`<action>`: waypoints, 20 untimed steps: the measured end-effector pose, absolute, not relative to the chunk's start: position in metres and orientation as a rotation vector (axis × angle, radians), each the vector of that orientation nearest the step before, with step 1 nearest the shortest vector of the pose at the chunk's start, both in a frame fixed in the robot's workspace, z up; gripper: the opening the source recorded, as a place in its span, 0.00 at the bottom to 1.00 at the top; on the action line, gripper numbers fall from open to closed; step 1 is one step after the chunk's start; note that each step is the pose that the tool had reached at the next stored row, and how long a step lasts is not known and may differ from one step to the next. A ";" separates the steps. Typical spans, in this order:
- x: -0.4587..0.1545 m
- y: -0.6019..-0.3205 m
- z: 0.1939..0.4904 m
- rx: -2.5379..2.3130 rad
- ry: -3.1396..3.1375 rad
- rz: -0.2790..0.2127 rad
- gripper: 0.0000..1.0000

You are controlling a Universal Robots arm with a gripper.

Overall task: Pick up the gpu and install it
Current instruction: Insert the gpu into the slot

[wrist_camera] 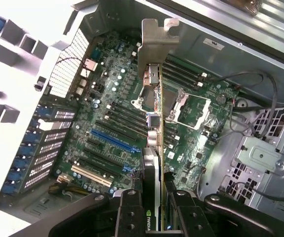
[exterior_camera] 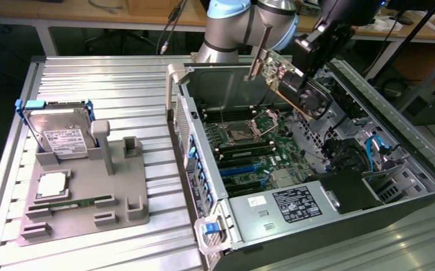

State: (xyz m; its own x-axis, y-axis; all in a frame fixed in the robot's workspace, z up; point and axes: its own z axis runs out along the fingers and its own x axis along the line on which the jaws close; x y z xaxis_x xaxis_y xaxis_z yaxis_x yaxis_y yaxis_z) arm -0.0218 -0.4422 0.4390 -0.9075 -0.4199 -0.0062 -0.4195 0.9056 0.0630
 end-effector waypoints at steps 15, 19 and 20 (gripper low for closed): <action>-0.022 -0.442 0.439 0.820 -3.020 -0.098 0.27; -0.022 -0.442 0.439 0.847 -3.012 -0.098 0.27; -0.022 -0.442 0.439 0.854 -3.010 -0.098 0.27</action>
State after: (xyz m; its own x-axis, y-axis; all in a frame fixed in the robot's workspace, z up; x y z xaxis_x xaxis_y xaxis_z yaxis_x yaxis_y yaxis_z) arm -0.0218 -0.4422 0.4390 -0.8512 -0.5248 -0.0063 -0.5241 0.8493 0.0630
